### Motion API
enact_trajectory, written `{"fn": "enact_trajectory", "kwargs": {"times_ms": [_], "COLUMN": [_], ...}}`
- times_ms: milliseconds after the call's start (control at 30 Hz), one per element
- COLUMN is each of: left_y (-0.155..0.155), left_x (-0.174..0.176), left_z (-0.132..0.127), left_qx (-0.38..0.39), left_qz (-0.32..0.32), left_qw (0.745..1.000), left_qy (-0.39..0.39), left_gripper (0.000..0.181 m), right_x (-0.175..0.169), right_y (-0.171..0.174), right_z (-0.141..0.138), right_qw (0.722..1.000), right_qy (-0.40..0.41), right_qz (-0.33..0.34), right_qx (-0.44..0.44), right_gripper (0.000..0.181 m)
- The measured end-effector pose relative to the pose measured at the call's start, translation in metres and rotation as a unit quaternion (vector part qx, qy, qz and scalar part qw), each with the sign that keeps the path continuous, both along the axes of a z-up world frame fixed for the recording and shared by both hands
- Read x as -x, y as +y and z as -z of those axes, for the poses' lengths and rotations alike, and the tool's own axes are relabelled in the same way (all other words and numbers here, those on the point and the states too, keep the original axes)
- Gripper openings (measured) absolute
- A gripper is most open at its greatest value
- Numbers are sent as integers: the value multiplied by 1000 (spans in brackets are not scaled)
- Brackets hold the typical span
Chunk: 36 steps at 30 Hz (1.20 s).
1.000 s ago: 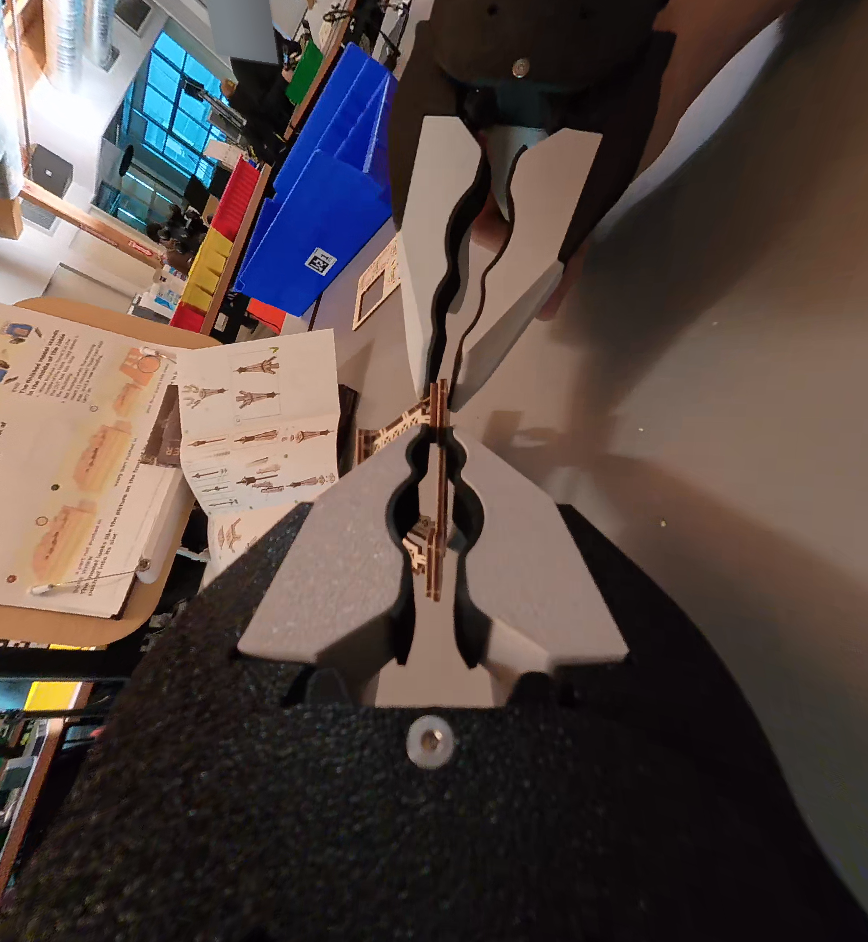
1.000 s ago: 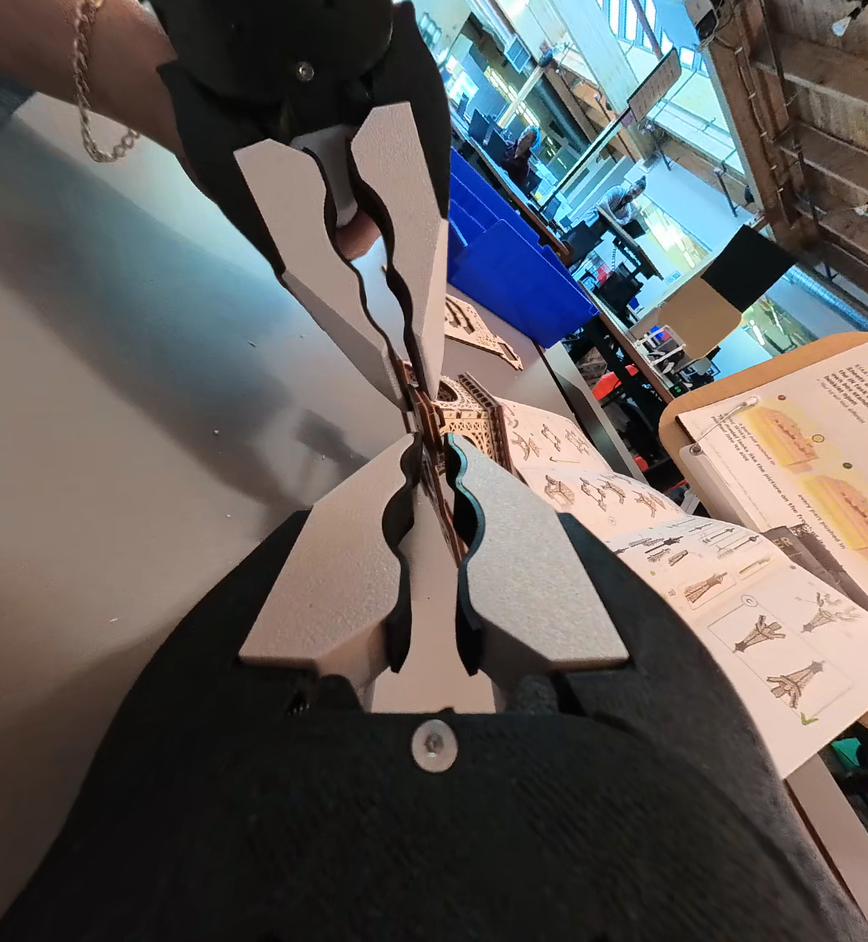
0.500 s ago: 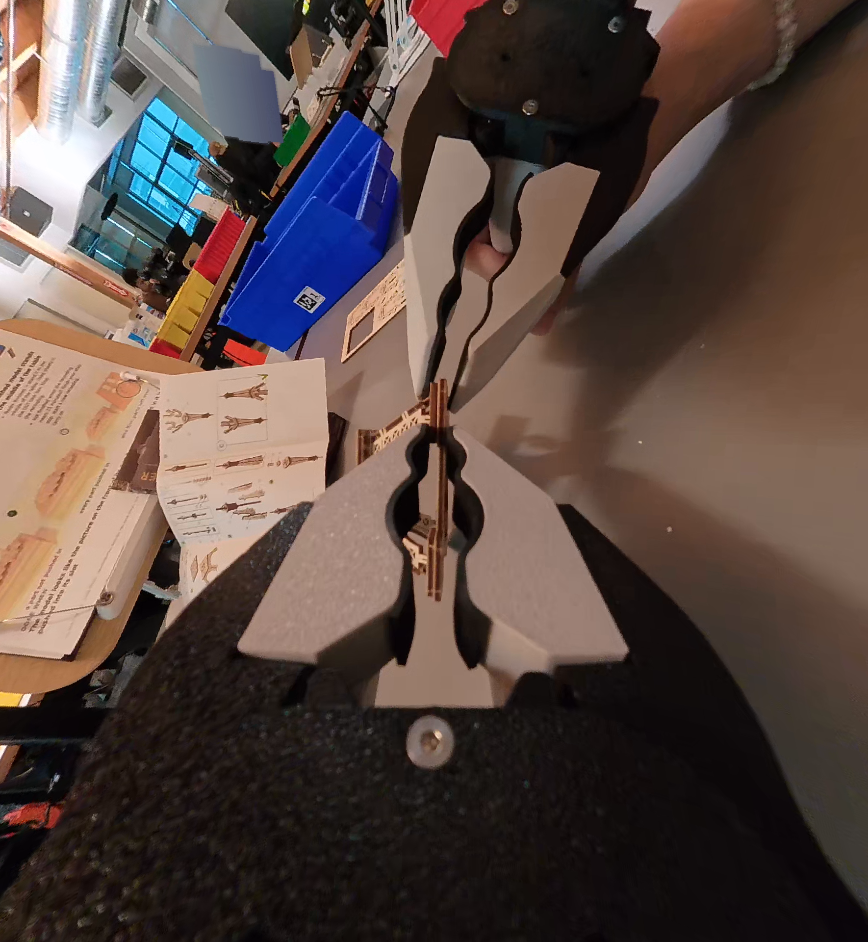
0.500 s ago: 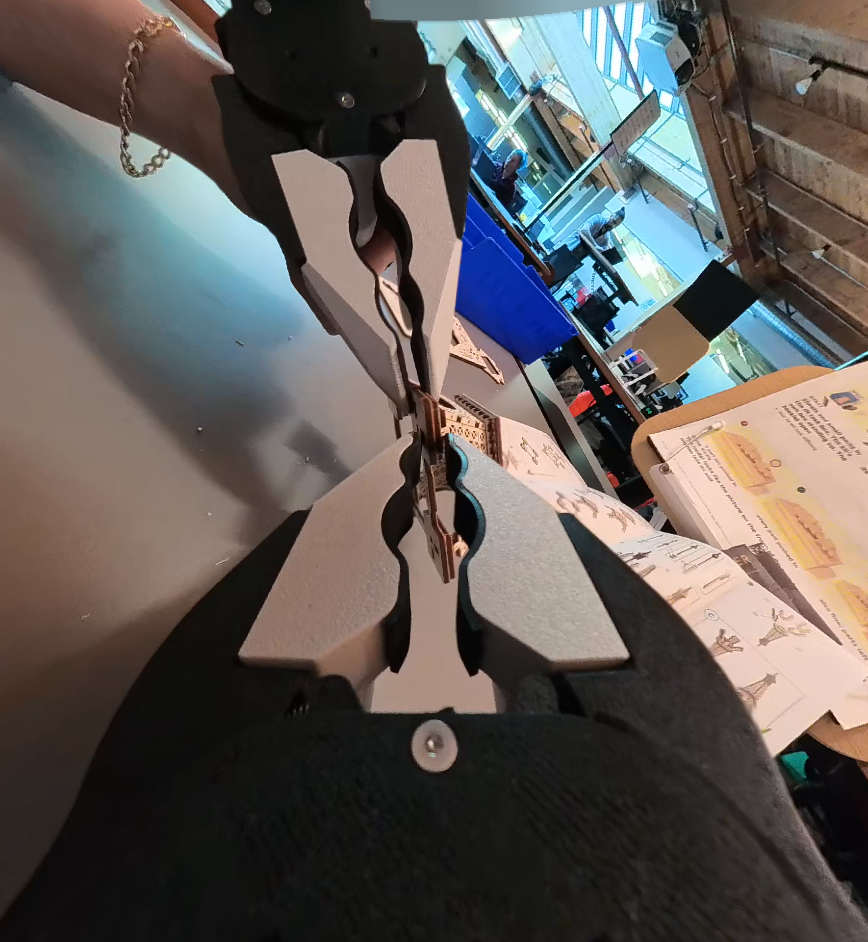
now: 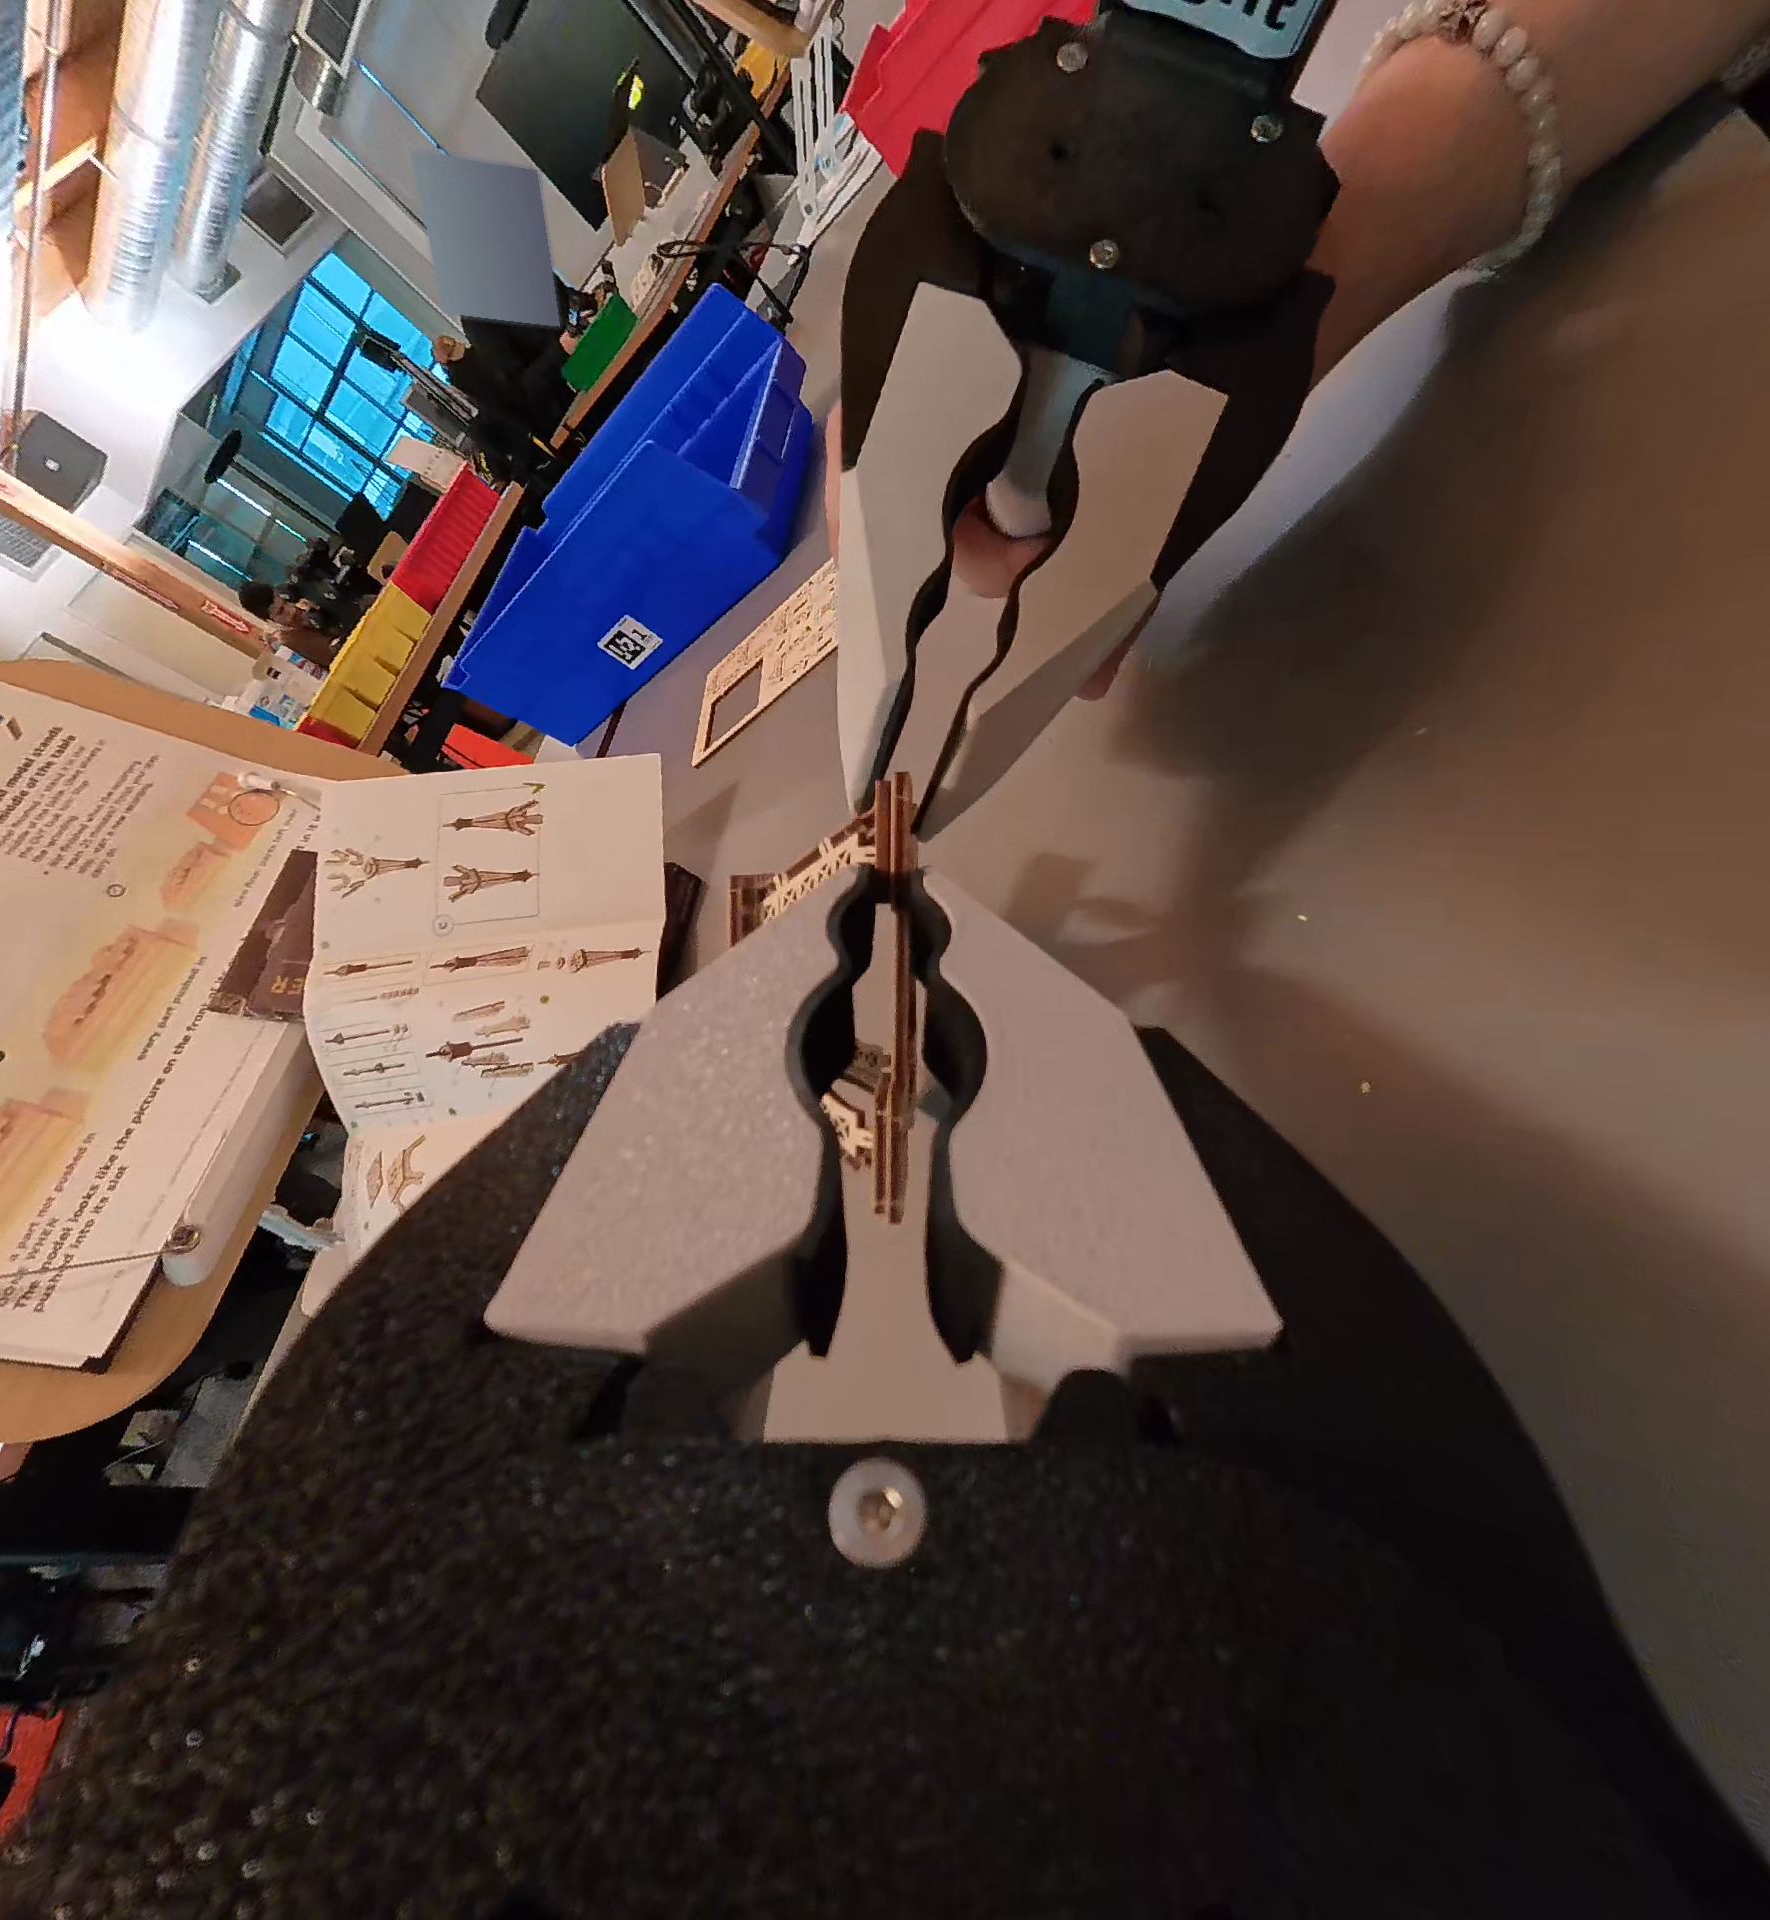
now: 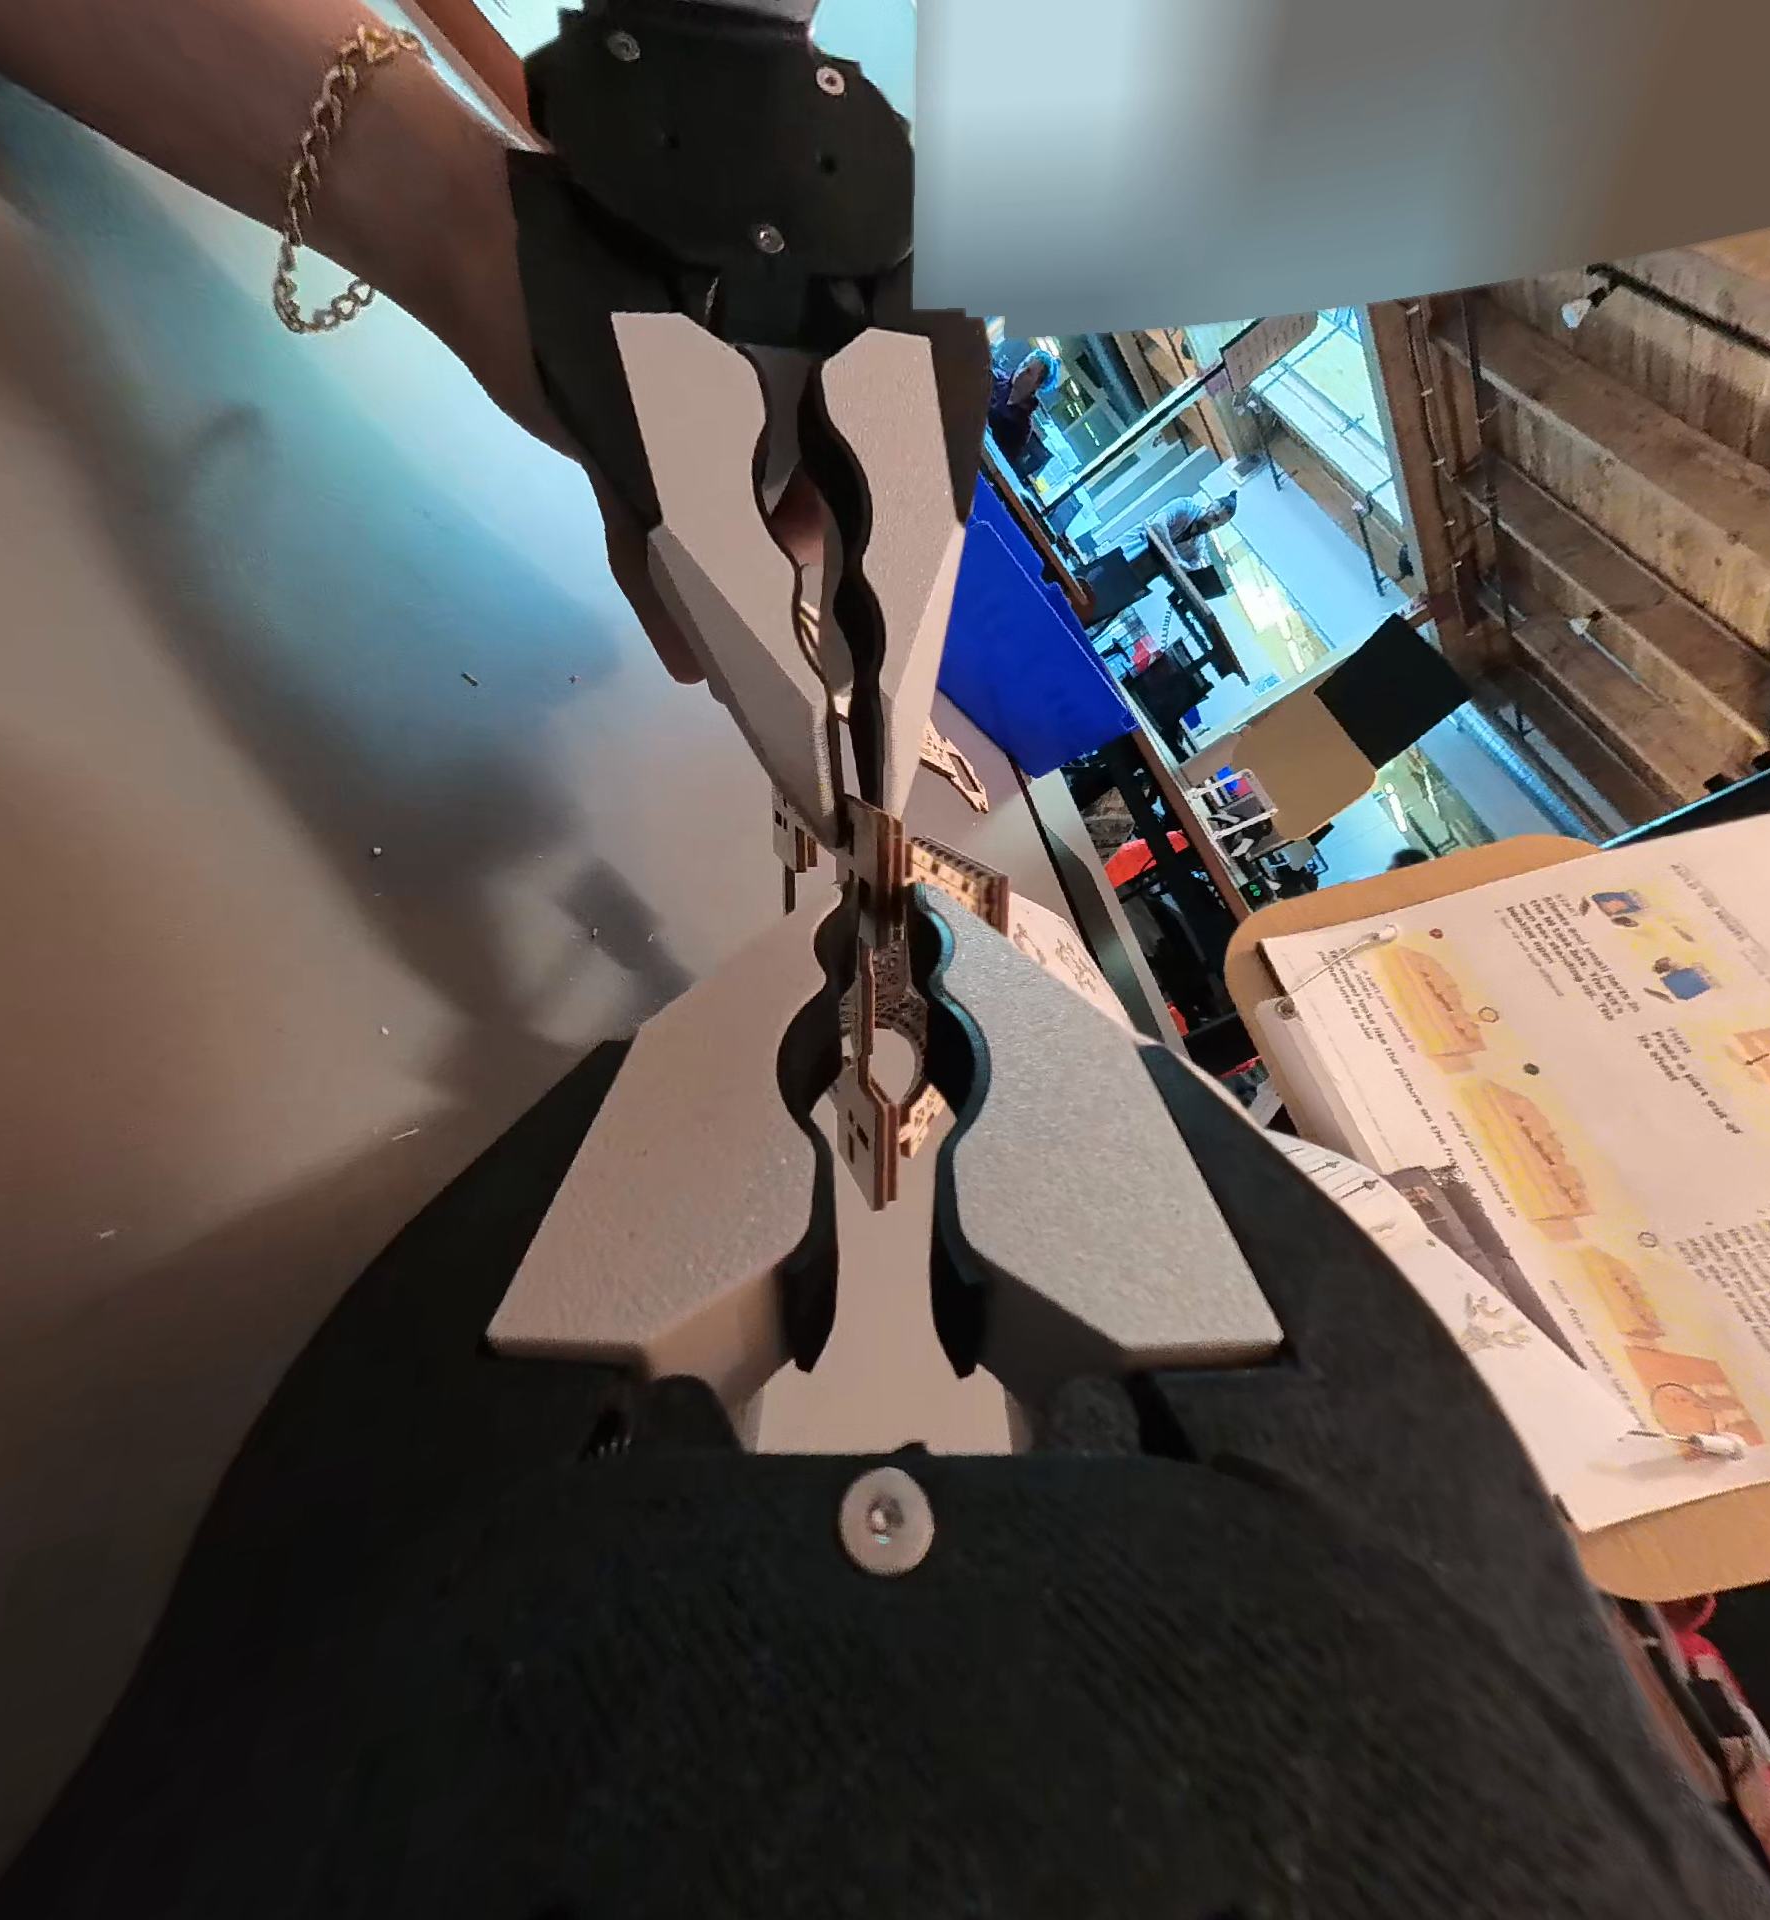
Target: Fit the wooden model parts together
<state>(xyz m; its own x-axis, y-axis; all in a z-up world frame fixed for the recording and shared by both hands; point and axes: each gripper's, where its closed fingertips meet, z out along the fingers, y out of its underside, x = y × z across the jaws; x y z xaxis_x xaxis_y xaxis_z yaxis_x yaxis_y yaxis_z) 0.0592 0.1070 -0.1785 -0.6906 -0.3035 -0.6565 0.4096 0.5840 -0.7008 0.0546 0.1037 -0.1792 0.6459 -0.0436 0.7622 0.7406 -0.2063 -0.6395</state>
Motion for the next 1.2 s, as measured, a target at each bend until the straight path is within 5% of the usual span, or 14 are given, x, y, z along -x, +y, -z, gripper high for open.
{"fn": "enact_trajectory", "kwargs": {"times_ms": [933,1133,1200], "left_y": [10,13,14], "left_x": [-2,1,2], "left_z": [9,7,8], "left_qx": [-8,-3,-5], "left_qz": [3,18,23], "left_qw": [1000,1000,999], "left_qy": [15,22,25], "left_gripper": [3,3,3], "right_x": [-3,-23,-23], "right_y": [10,18,22], "right_z": [9,-11,-10], "right_qw": [993,993,990], "right_qy": [83,95,99], "right_qz": [-53,-54,-73], "right_qx": [57,44,64], "right_gripper": [5,63,69]}}
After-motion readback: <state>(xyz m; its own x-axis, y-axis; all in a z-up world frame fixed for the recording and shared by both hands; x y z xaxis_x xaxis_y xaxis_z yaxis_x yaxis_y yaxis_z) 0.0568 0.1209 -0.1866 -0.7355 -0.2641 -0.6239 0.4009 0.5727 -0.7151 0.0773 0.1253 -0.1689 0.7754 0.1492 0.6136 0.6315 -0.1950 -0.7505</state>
